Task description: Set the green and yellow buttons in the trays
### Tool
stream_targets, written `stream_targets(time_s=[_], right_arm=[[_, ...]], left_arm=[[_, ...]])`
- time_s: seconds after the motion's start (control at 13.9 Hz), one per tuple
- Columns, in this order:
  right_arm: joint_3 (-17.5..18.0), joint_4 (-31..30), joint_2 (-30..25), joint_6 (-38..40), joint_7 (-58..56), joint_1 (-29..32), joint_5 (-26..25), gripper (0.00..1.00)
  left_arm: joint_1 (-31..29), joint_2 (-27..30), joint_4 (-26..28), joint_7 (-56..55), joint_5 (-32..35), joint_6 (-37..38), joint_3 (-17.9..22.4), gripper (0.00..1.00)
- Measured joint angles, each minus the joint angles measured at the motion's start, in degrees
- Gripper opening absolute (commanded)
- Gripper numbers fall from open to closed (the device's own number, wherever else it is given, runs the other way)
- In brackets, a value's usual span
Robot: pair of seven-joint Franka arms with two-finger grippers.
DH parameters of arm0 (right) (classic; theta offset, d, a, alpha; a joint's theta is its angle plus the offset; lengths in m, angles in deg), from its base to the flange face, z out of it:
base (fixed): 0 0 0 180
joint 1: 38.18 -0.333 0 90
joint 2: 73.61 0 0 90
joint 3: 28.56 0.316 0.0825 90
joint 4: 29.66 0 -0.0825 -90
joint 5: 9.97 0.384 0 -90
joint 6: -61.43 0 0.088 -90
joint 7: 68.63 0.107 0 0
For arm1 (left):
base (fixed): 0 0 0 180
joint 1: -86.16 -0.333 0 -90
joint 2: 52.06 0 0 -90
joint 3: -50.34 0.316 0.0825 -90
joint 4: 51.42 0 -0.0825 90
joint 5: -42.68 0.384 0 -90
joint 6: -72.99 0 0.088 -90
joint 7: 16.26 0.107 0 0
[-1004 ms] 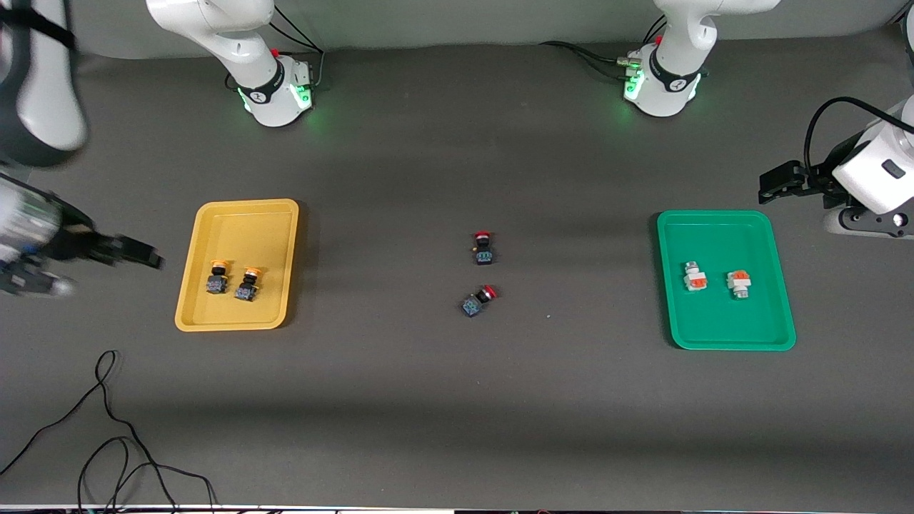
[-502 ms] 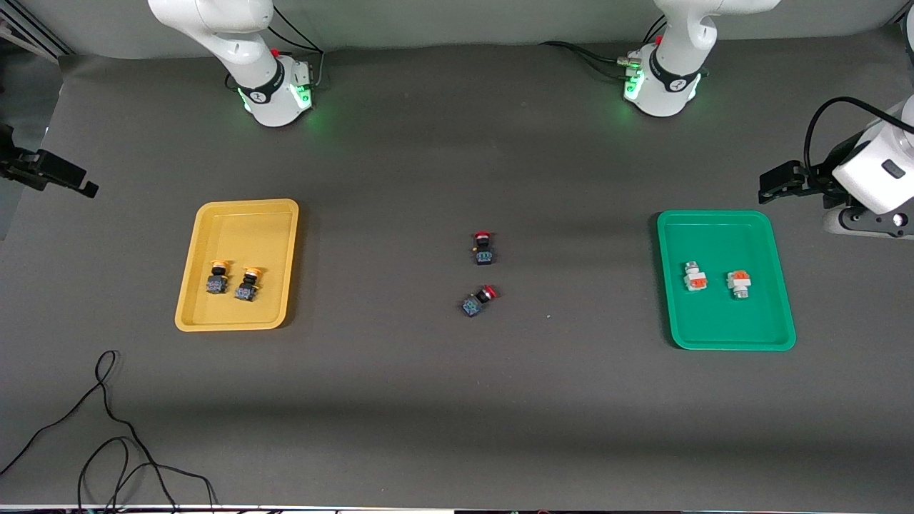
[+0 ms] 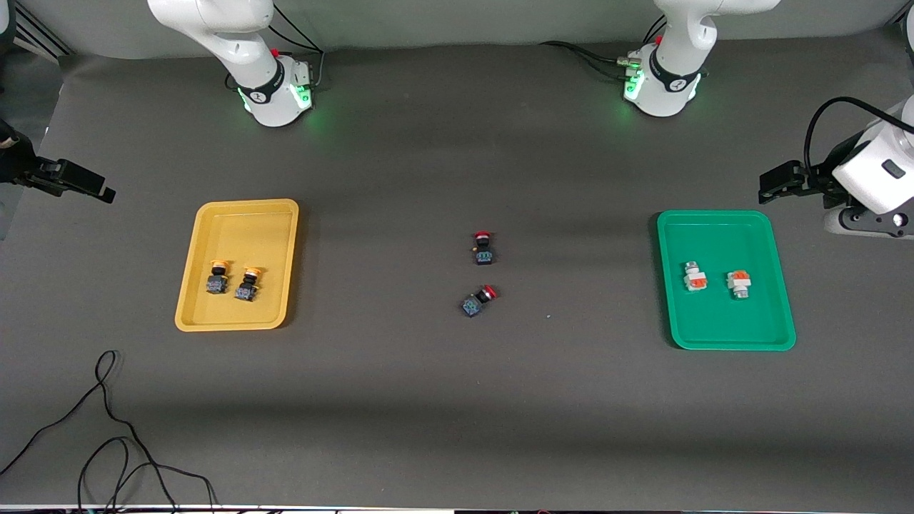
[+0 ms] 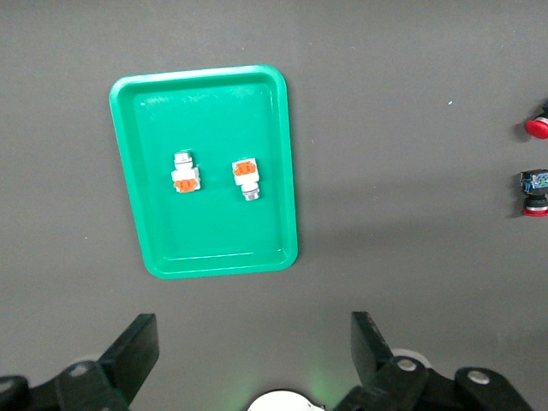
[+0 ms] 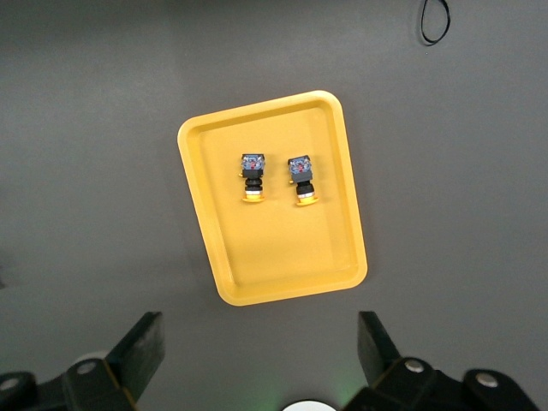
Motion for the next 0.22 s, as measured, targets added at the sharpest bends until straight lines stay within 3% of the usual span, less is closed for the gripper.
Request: stream_targets(time_s=[0.22], right_arm=[[-0.4, 0.78, 0.29, 0.0, 0.0, 0.1, -0.04, 1.0]], left_arm=[[0.0, 0.0, 0.0, 0.0, 0.0, 0.0, 0.0, 1.0]])
